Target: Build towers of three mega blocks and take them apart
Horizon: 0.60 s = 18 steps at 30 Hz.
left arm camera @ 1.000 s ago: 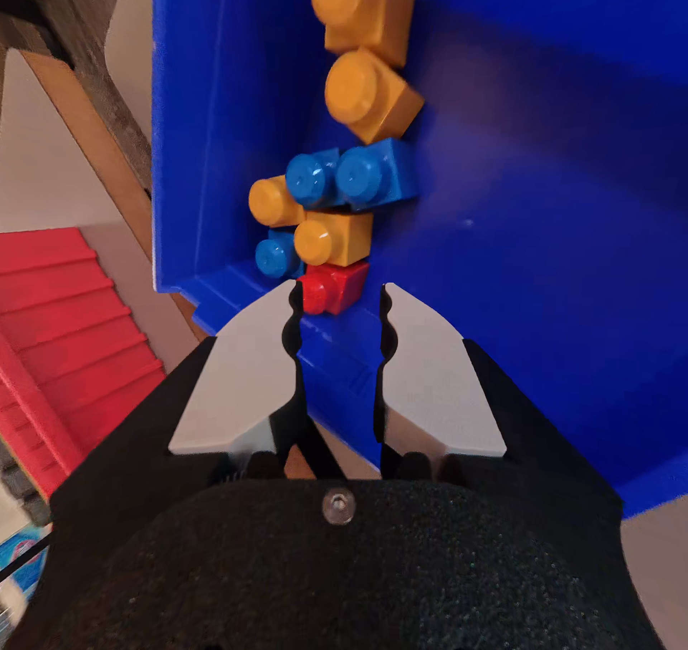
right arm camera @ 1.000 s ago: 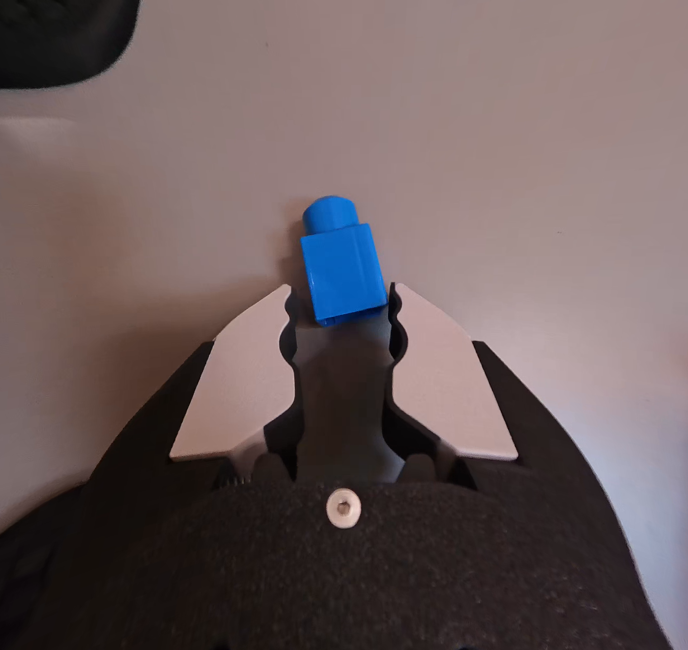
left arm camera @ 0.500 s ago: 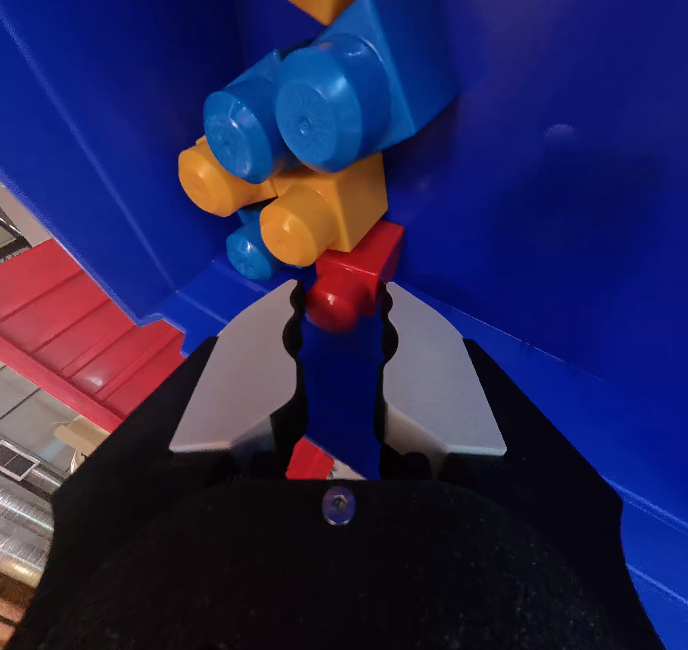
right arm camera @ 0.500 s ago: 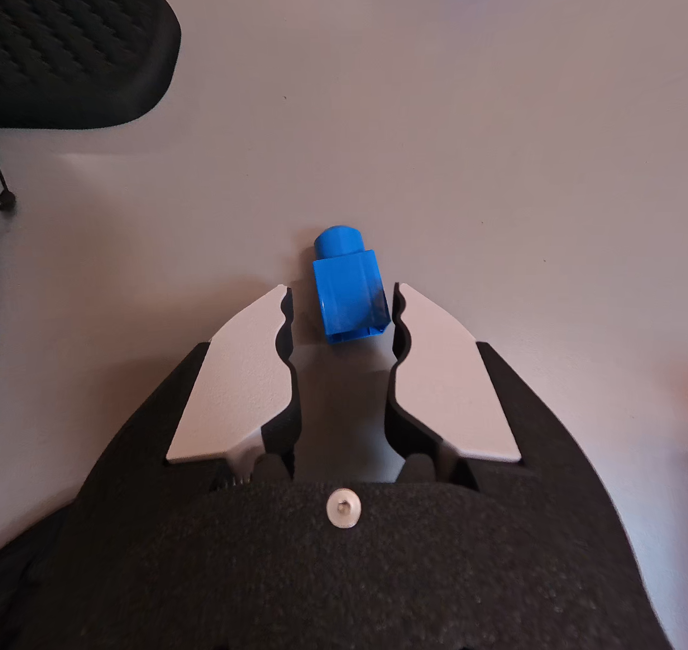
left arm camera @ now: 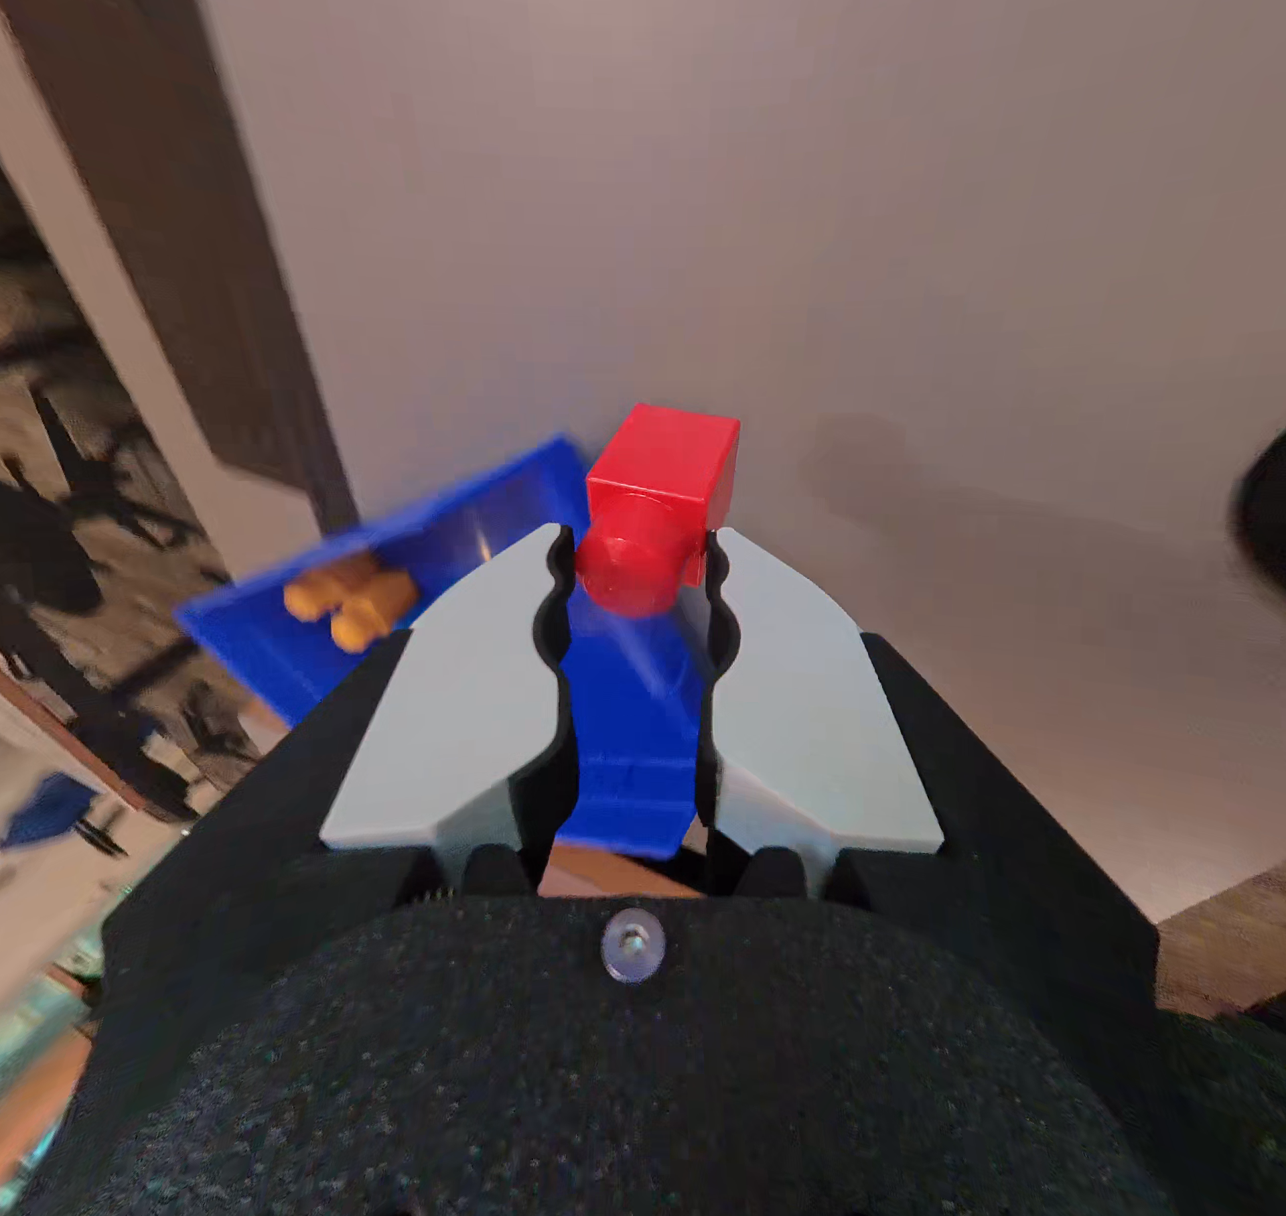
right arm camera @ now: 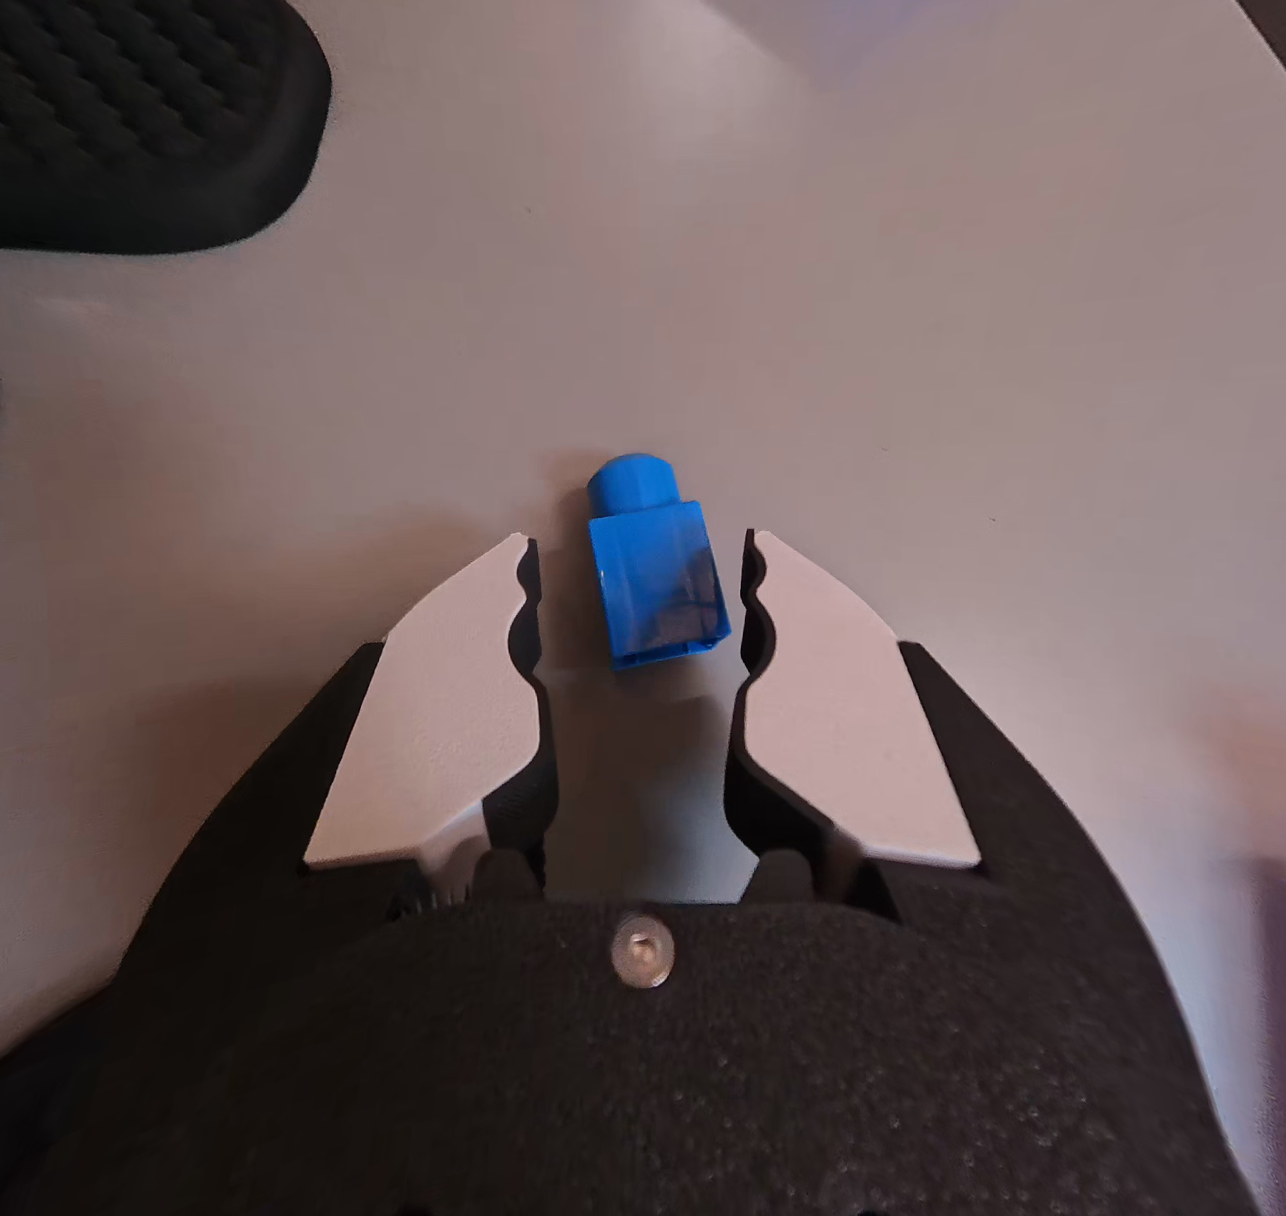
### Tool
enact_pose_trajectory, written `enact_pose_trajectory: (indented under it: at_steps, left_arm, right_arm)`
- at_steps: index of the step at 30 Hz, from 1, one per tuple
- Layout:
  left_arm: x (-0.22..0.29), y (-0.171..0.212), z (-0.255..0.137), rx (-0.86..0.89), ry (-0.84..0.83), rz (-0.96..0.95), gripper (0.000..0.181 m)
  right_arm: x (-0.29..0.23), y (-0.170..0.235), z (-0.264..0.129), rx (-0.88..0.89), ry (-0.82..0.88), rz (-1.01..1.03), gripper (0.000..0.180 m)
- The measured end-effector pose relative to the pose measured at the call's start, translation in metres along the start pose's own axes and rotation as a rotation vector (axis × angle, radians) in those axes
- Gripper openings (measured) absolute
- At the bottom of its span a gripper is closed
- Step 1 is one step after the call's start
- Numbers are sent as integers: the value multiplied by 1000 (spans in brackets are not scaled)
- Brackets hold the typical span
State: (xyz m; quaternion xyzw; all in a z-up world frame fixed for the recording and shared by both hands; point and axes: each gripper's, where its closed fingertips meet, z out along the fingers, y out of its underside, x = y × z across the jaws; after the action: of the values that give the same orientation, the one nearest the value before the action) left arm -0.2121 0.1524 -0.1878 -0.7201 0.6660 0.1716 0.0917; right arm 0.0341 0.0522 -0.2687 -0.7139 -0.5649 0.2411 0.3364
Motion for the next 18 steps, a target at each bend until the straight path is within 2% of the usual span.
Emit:
enact_pose_trajectory:
  at_steps: [5,8,11,12,14,15,18]
  left_arm:
    - [62,-92,28,92,26,144,36]
    - [77,-121,42,161,57,130,37]
    - [80,-136,38,274,70,83,41]
    - [79,-140,32,332,68,60,46]
    - [76,-150,15,496,72,-6,50]
    - [77,-157,4,602,91,-31,51]
    - [87,-174,-28,890,153,-94,51]
  right_arm:
    - [1,6,4,-105,48,-60,56]
    - [4,9,5,-189,68,-97,55]
    - [4,12,7,-236,62,-99,55]
    - [4,15,8,-244,60,-94,54]
    - [6,21,9,-255,68,-89,37]
    - [6,19,9,-232,68,-82,37]
    - [7,-17,-2,13,62,-29,37]
